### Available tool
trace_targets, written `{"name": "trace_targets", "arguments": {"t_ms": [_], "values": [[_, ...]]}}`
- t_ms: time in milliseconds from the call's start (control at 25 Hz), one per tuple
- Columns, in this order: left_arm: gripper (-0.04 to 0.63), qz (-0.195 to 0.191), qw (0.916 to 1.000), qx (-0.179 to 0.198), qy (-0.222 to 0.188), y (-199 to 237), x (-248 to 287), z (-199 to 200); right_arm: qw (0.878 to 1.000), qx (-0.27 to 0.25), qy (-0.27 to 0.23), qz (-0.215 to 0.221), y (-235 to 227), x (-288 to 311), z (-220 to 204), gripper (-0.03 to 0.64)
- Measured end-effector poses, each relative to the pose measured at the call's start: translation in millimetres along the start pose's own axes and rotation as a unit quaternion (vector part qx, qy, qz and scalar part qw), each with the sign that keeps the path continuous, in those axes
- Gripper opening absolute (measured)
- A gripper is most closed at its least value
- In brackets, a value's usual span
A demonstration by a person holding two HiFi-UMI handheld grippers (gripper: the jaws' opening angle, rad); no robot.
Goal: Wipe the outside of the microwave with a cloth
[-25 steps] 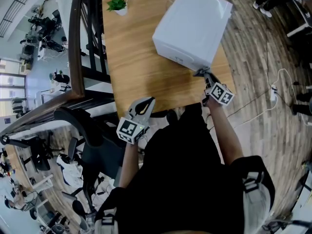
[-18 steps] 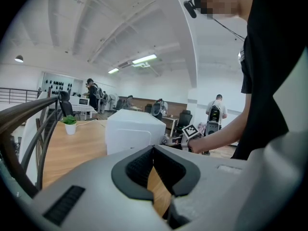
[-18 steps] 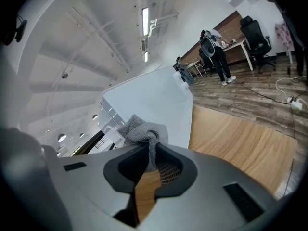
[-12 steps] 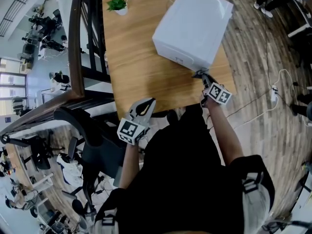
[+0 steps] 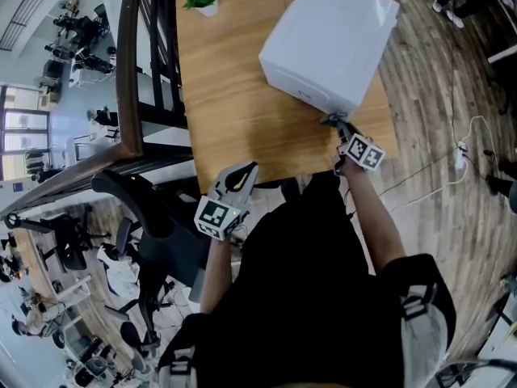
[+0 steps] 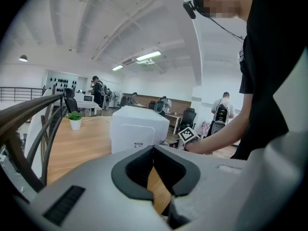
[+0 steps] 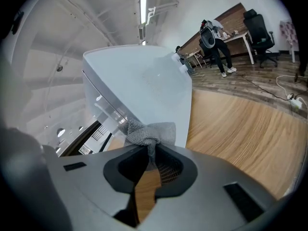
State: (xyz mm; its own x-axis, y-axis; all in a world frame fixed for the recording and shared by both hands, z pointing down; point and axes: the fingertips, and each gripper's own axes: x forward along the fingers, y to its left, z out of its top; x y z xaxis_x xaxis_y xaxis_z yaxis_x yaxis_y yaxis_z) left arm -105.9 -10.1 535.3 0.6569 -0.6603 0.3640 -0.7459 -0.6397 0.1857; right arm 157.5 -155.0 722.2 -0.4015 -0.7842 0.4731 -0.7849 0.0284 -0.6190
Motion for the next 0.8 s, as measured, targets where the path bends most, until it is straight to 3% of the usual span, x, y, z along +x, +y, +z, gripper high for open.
{"name": "trace_targets", "arguments": {"t_ms": [400,800], "values": [[0.002,0.007,0.9999,-0.006,0.005,1.5,0.3,-5.5,1.0,-0.002,0.025,0.003,2.4,20.0,-13.5,0.041],[0.002,0.043,0.999,-0.016,0.001,8.7,-12.4,-4.1,0.998,-0.017,0.048,0.035,34.5,52.0,-19.7,0.041]]}}
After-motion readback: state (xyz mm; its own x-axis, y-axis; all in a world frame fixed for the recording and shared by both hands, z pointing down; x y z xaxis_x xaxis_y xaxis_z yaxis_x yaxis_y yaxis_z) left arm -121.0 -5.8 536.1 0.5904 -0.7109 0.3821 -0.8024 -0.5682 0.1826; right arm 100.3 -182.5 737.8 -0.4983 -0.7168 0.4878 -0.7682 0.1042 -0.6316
